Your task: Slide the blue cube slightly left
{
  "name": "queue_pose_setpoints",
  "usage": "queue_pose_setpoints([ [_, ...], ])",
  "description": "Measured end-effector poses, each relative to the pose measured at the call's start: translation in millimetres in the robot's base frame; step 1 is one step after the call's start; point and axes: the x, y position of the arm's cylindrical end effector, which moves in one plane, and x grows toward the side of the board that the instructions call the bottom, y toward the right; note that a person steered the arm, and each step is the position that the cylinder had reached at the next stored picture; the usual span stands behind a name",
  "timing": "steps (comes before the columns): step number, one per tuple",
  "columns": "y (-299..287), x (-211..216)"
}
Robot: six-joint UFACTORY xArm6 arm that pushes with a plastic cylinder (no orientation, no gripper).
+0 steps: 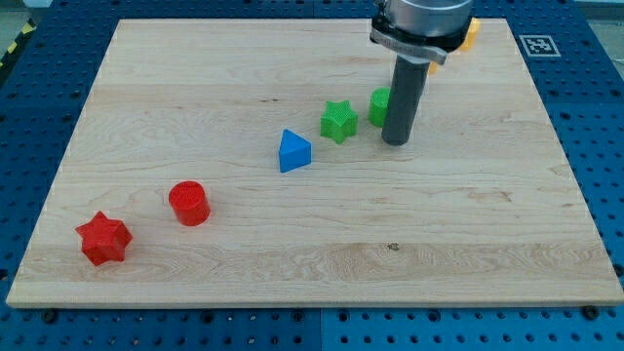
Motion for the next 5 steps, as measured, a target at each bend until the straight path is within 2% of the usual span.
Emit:
queue_pose_setpoints([
  [5,0.9,-14.5],
])
